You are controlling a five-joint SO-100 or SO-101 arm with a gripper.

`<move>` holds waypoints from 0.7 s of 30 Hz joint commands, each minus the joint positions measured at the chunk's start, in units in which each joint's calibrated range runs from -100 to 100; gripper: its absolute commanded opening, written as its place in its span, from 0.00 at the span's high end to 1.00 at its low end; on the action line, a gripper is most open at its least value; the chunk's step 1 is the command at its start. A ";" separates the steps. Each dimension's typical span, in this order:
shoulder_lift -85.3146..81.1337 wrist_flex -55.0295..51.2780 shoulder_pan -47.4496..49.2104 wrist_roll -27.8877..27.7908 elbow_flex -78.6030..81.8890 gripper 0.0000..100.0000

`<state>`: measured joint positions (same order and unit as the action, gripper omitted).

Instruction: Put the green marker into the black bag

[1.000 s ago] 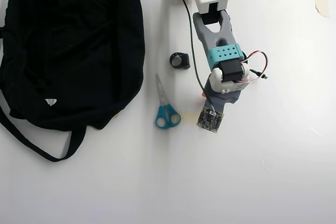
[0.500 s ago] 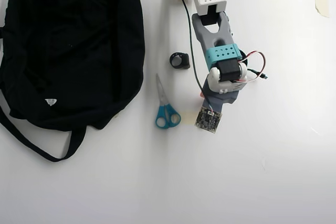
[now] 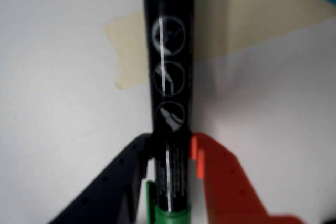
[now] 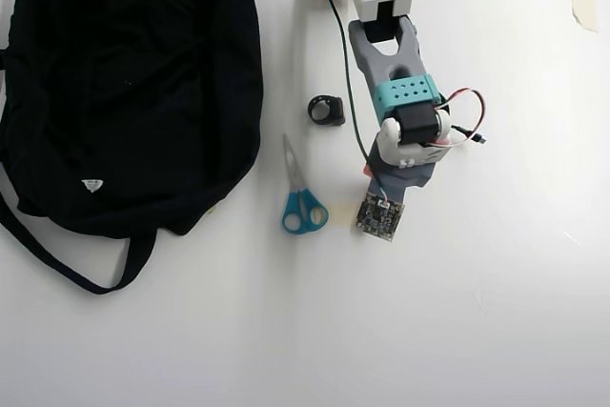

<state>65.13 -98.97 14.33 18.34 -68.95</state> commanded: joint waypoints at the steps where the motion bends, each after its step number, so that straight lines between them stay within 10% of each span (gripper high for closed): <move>1: -7.29 -0.43 -0.04 -0.88 1.02 0.98; 21: -24.30 -0.60 -1.31 -6.65 17.55 0.98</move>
<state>47.86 -99.06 13.01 12.38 -54.01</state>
